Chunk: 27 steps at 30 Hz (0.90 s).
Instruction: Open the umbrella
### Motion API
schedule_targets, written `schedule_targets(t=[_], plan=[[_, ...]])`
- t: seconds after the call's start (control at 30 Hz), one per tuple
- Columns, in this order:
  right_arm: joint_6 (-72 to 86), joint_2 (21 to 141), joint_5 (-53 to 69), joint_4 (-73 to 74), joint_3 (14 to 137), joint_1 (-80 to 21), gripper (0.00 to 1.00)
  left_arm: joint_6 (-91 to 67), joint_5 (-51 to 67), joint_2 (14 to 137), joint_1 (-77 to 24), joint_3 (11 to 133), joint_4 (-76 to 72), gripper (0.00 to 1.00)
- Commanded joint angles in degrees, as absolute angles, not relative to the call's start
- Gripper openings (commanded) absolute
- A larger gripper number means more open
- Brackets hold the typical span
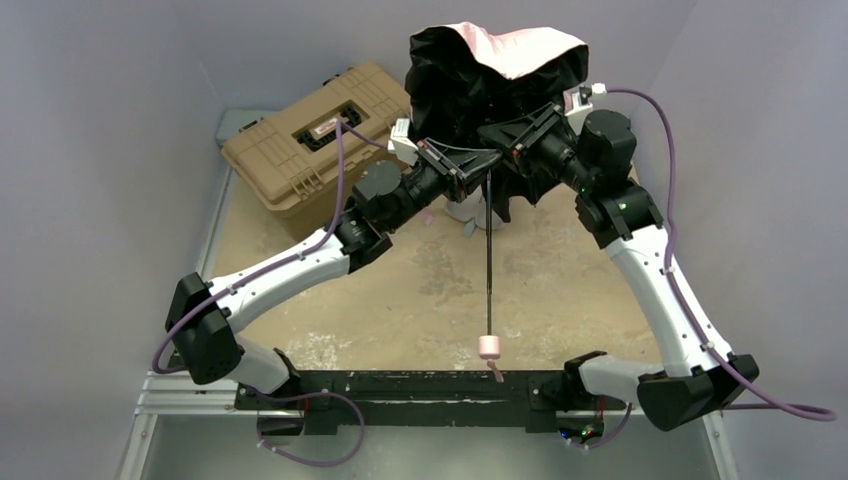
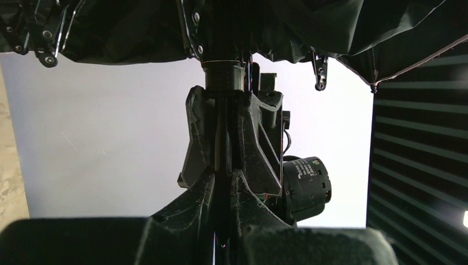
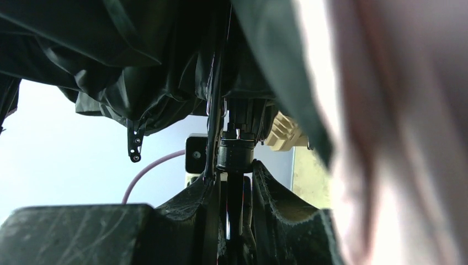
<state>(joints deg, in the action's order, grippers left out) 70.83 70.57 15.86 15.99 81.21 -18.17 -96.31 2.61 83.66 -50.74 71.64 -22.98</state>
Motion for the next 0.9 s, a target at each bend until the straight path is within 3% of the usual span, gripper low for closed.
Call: schedule_targets(t=[0.0, 0.43, 0.7, 0.87], plan=[[70.47, 75.83, -16.75, 0.56, 86.13, -11.56, 0.20, -91.24, 20.96, 77.61, -60.27, 72.08, -21.42, 0.00], [72.84, 79.81, -21.88, -3.28, 88.48, -7.54, 0.22, -88.65, 21.44, 78.84, -62.87, 75.24, -15.95, 0.00], [71.67, 85.74, -22.37, -3.14, 97.14, -4.45, 0.29, -83.15, 22.78, 79.28, -63.30, 80.78, -3.81, 0.00], [71.87, 88.16, -21.47, -3.12, 100.56, -3.78, 0.29, -82.02, 23.16, 79.67, -63.63, 82.62, -0.74, 0.00]])
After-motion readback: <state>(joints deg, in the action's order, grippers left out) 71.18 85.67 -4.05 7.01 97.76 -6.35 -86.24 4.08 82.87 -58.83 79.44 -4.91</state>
